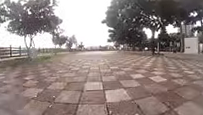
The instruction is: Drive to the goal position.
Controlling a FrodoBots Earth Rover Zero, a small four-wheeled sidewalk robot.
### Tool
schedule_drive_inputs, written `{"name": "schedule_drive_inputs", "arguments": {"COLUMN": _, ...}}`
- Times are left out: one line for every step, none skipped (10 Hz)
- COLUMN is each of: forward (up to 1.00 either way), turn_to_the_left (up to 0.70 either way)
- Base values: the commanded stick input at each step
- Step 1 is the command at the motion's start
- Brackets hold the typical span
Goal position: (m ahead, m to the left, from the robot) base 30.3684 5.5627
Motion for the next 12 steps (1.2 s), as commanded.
{"name": "schedule_drive_inputs", "arguments": {"forward": 1.0, "turn_to_the_left": 0.0}}
{"name": "schedule_drive_inputs", "arguments": {"forward": 1.0, "turn_to_the_left": 0.0}}
{"name": "schedule_drive_inputs", "arguments": {"forward": 1.0, "turn_to_the_left": -0.01}}
{"name": "schedule_drive_inputs", "arguments": {"forward": 1.0, "turn_to_the_left": -0.27}}
{"name": "schedule_drive_inputs", "arguments": {"forward": 1.0, "turn_to_the_left": -0.33}}
{"name": "schedule_drive_inputs", "arguments": {"forward": 1.0, "turn_to_the_left": -0.39}}
{"name": "schedule_drive_inputs", "arguments": {"forward": 1.0, "turn_to_the_left": -0.02}}
{"name": "schedule_drive_inputs", "arguments": {"forward": 1.0, "turn_to_the_left": 0.0}}
{"name": "schedule_drive_inputs", "arguments": {"forward": 1.0, "turn_to_the_left": 0.0}}
{"name": "schedule_drive_inputs", "arguments": {"forward": 1.0, "turn_to_the_left": 0.0}}
{"name": "schedule_drive_inputs", "arguments": {"forward": 1.0, "turn_to_the_left": 0.0}}
{"name": "schedule_drive_inputs", "arguments": {"forward": 1.0, "turn_to_the_left": 0.0}}
